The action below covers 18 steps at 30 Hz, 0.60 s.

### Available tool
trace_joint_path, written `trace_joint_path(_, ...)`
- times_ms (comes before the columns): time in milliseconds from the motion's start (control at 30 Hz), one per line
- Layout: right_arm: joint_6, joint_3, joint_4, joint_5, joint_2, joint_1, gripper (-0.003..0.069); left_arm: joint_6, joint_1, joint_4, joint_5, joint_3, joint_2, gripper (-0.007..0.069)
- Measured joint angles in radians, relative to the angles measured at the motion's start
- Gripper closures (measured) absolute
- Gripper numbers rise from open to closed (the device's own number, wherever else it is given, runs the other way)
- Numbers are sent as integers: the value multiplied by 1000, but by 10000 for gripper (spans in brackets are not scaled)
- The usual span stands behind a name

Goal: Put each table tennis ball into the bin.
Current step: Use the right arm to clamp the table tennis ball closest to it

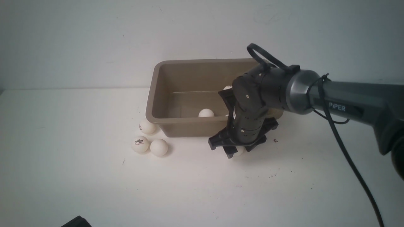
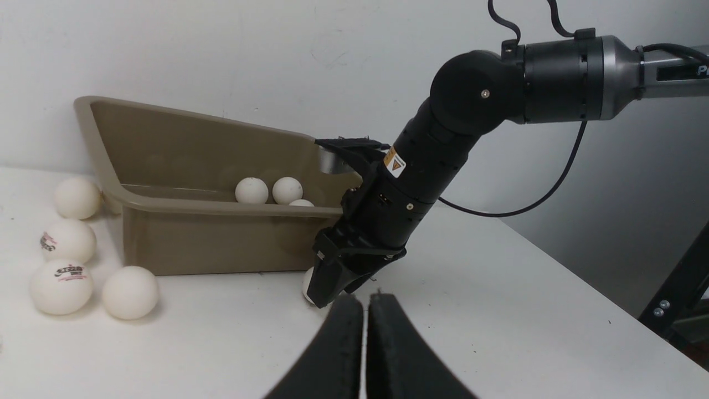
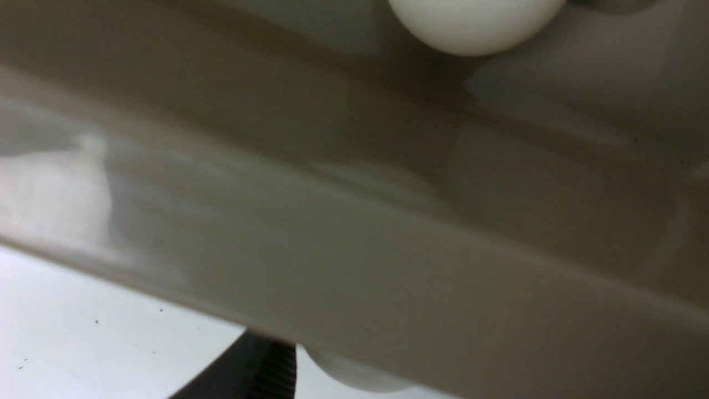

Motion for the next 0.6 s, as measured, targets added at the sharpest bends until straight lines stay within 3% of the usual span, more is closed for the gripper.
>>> trace_joint_path(333,-30,-5,-38,26,0,18,309,19,0,0,0,0,0,625)
trace_joint_path(600,-115,-20,-28,30,0,140,309,20,0,0,-3,0,0,625)
